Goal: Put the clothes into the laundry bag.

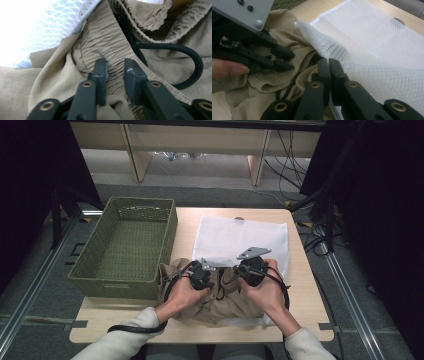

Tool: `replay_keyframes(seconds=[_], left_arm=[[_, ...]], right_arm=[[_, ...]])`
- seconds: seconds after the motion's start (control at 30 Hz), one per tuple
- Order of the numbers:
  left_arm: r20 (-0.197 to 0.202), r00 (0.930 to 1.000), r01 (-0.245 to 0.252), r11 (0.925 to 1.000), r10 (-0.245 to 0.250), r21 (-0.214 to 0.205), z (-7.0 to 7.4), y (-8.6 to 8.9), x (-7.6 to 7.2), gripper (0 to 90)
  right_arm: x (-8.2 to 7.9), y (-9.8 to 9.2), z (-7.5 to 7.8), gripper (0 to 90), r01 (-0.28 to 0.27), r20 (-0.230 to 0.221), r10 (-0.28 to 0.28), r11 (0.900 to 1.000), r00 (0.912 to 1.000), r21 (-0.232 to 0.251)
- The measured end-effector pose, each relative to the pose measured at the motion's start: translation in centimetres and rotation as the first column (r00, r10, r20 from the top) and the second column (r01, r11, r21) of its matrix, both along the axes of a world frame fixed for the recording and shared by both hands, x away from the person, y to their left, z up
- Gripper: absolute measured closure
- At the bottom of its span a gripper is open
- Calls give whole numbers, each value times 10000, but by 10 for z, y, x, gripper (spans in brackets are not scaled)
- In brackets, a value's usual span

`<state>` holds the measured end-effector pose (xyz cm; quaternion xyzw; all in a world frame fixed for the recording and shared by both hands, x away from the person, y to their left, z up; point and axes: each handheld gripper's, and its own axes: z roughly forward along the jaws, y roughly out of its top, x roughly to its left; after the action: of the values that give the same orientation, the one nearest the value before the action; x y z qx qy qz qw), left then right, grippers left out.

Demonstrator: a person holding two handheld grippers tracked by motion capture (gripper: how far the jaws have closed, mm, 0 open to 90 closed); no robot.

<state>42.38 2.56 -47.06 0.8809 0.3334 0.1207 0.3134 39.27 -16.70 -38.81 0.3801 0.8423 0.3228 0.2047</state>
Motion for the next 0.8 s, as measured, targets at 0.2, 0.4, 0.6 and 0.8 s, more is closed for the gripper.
replay_keyframes(seconds=[0.2,0.4,0.6,0.8], left_arm=[[281,9983,516,9986,-514,-70,-1,0,-2,896],[289,9985,466,9989,-464,-83,1,-1,-3,900],[320,9981,535,9980,-524,-326,5,-3,-3,900],[281,9974,684,9957,-668,-628,7,-13,-4,900]], right_arm=[[0,-2,1,900,36,-135,-35,10000,9999,69],[0,-1,1,900,-13,-44,13,10000,10000,47],[0,-2,2,900,86,-3,-86,9998,10000,171],[-1,-3,7,900,59,165,-62,9997,9998,232]])
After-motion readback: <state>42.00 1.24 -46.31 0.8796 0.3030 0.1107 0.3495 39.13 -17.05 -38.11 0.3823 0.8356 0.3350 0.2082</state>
